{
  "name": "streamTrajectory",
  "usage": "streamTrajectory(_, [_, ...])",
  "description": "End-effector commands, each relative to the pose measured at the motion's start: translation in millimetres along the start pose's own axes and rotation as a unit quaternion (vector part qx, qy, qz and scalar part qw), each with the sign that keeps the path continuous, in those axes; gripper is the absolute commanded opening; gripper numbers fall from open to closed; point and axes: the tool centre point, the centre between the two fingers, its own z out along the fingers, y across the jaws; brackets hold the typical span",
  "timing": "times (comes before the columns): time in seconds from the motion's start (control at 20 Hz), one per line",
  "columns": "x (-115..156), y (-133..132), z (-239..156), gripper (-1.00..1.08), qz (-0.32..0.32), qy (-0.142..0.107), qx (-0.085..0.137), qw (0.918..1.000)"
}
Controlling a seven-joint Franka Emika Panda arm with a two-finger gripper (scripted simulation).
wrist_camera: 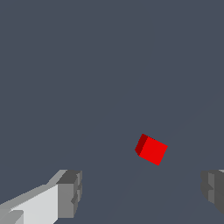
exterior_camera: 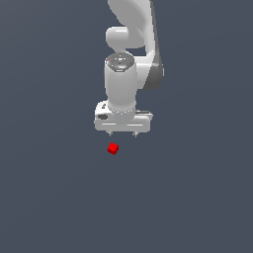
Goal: Pick up the red cube and move it to a goal position.
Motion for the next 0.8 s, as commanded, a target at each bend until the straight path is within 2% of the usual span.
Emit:
streamTrajectory(0.0, [0.0, 0.0, 0.0, 1.00, 0.000, 0.000, 0.000, 1.0000])
streamTrajectory(0.4, [-1.7, 7.9, 20.4, 1.00, 0.029, -0.003, -0.001, 0.9996])
streamTrajectory(0.75, [-8.8, 27.9, 73.3, 1.00, 0.105, -0.010, -0.005, 0.9944])
